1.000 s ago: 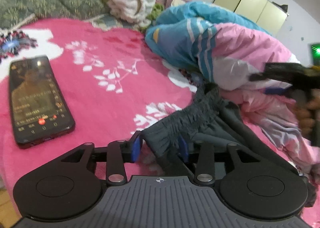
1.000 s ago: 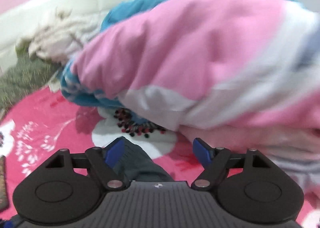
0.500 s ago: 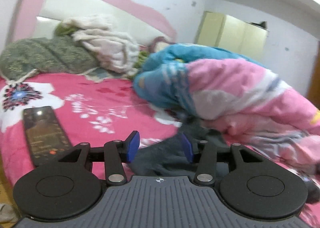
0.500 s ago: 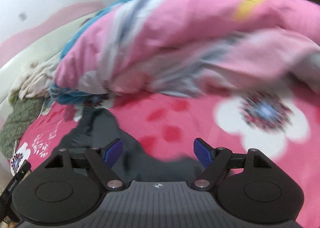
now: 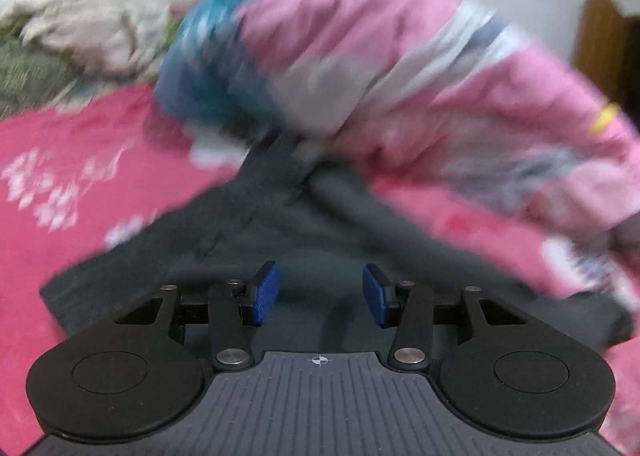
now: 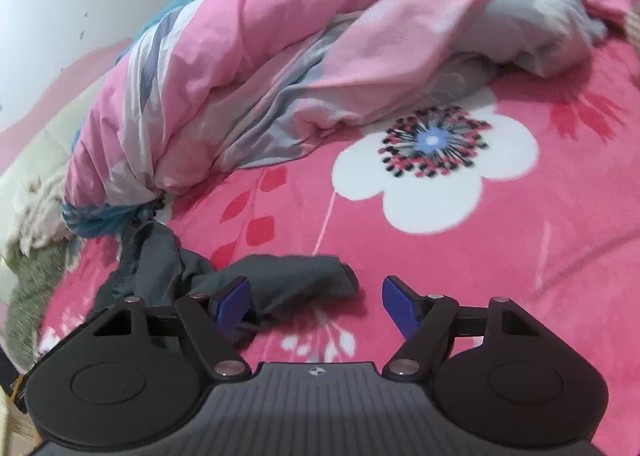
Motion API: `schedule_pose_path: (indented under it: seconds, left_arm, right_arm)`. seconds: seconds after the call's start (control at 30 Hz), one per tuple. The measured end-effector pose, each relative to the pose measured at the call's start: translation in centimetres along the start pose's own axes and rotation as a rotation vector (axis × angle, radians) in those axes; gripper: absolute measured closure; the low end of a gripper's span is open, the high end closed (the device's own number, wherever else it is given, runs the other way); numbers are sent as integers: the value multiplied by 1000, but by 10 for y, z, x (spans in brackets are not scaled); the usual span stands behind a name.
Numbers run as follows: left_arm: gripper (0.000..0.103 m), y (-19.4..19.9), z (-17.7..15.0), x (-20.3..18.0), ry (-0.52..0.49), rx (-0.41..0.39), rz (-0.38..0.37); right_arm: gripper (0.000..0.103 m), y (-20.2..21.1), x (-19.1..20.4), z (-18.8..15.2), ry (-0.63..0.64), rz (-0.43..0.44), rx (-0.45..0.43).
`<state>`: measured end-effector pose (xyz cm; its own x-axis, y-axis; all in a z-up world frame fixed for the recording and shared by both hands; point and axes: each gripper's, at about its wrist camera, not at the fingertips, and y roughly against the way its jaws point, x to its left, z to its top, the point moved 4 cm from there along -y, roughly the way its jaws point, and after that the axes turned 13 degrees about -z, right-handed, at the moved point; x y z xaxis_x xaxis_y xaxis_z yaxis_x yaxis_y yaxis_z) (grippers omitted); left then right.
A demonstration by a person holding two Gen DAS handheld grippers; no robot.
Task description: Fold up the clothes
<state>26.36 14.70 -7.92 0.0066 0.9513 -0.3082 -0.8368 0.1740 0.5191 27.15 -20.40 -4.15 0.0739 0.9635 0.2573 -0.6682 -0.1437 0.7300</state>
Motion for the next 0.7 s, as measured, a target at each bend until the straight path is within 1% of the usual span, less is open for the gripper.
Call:
schedule_pose_path:
  seconds: [0.03,0.07,0.13,0.17,0.2,0.23,0.27,0.3,0.33,0.37,0.43,0.53,0.7]
  left_arm:
    - [58,-7,-3,4,12,33,0]
    - [58,-10,-3,7,22,46,-5]
    - [58,-10,-4,9,17,47,-3]
    - [58,-10,-5,9,9,47,-1]
    - [58,-10,-6,9,1,46,1]
    - [58,-10,-7,9,-5,46,3]
    - [58,-11,-7,8,-9,46,5]
    - [58,-11,-8,8,-13,47,8]
    - [58,-11,-8,7,-17,47,10]
    - [58,-12,-8,7,-18,47,11]
    - [58,-12,-7,8,-11,47,10]
    - [58,-13,-7,8,-8,48,11]
    - [58,-13,-7,9,-8,48,10]
  right_arm:
    - [28,-8,6,3,27,-12,-10]
    - [28,-16,11,6,53,-26,-20]
    - [28,-35,19,11,96,-62,-36]
    - [32,-46,21,13,106,-74,-33]
    - [36,-58,23,12,114,-79,-6]
    - [53,-70,24,11,122,-82,30]
    - [87,-81,25,10,122,-86,71]
    - [102,-85,26,9,113,-94,89]
    - [102,-86,26,9,102,-102,98]
    - [102,-81,28,12,107,-96,70]
    - [102,-54,37,23,145,-62,-41]
    - [103,-6,45,42,175,-30,-174]
    - [103,52,55,54,237,-13,-308]
